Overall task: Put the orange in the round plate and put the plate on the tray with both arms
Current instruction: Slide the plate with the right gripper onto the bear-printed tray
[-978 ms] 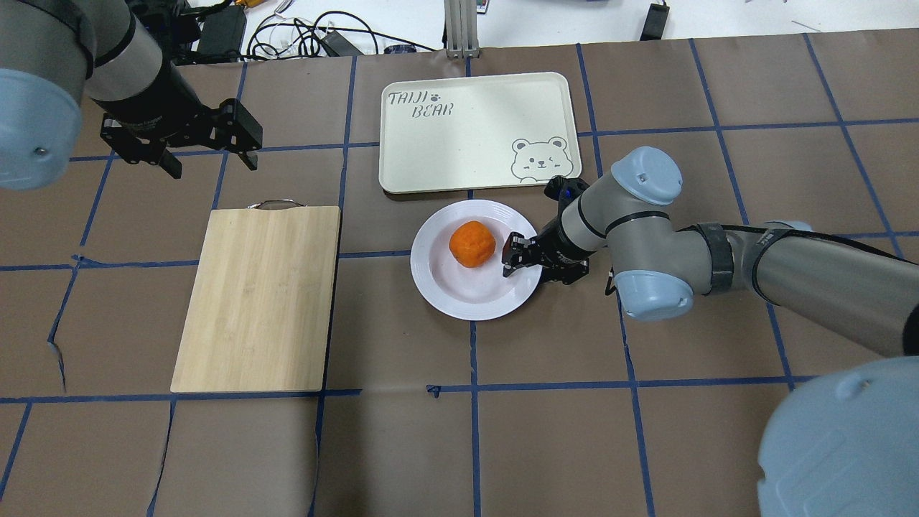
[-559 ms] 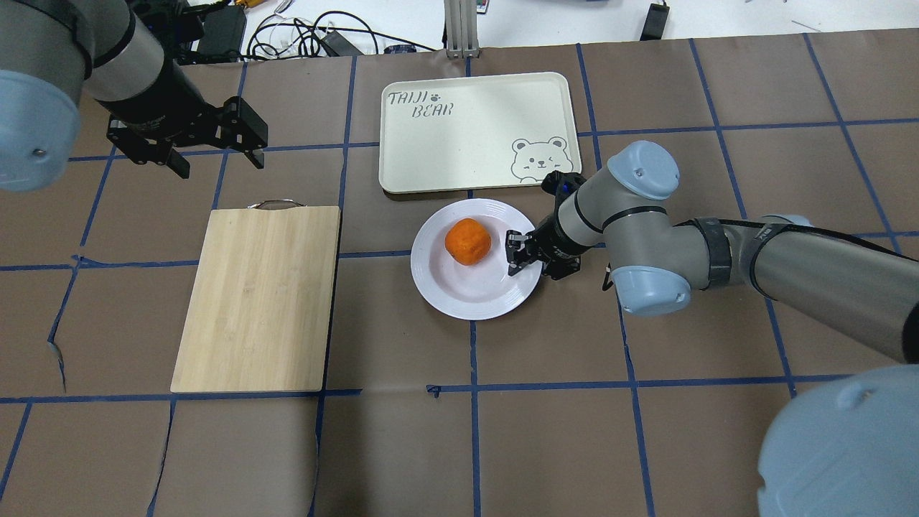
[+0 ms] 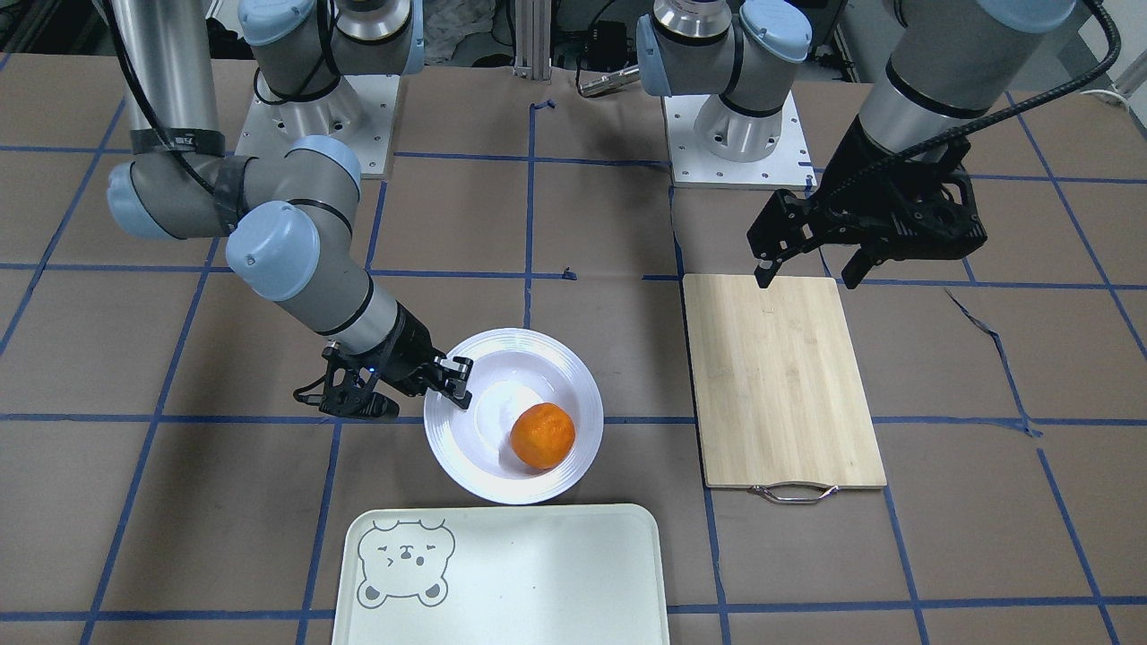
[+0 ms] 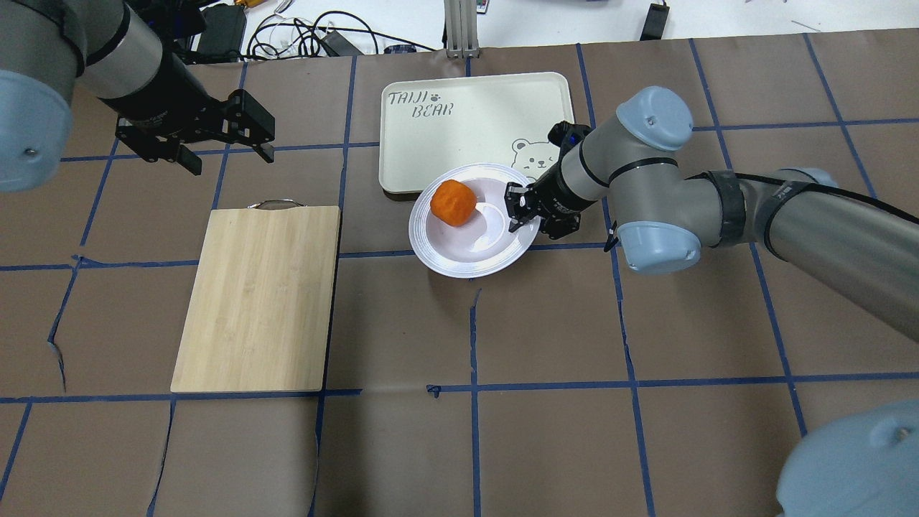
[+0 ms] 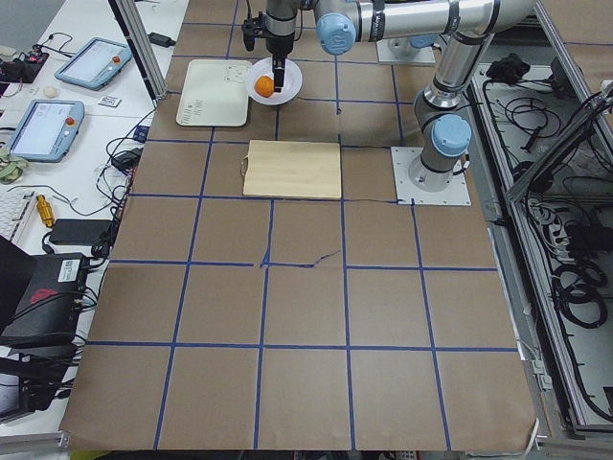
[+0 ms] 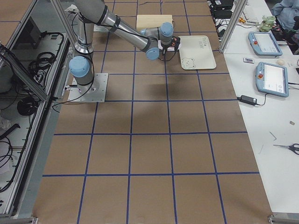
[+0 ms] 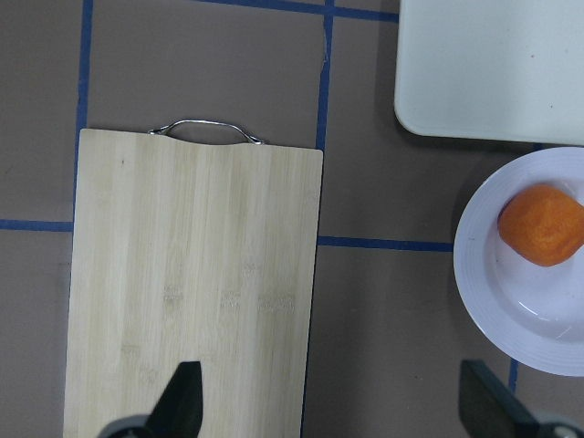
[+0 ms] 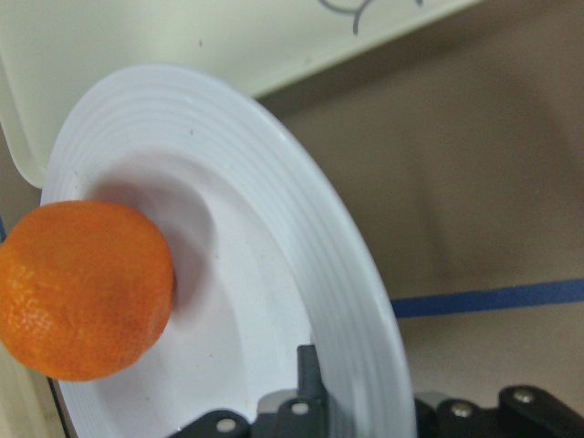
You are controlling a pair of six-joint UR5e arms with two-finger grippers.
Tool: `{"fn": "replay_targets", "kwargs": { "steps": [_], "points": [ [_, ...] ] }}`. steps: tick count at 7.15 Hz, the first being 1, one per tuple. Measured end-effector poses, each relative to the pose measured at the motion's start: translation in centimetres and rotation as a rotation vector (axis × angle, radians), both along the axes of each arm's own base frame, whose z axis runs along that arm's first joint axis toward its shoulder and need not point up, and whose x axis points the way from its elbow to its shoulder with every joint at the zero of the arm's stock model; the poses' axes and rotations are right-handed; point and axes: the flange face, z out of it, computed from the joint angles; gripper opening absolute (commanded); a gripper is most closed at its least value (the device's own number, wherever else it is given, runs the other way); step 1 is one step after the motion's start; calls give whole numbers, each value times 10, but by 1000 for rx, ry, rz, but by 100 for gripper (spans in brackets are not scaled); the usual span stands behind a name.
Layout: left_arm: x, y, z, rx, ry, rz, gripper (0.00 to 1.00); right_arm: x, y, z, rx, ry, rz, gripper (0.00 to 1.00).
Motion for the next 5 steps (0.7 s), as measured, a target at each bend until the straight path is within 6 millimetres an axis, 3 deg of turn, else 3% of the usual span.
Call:
{"fn": "replay_targets", "kwargs": {
  "steps": [2, 4, 5],
  "points": [
    [-1, 3, 2, 2, -13, -10, 100, -7, -44, 18, -59, -7, -21, 3],
    [2, 6, -3, 16, -31, -35, 100, -4, -123, 0, -101, -13, -31, 3],
    [3, 8, -4, 24, -34, -52, 100, -2, -152, -12, -106, -22, -40, 5]
  ]
}}
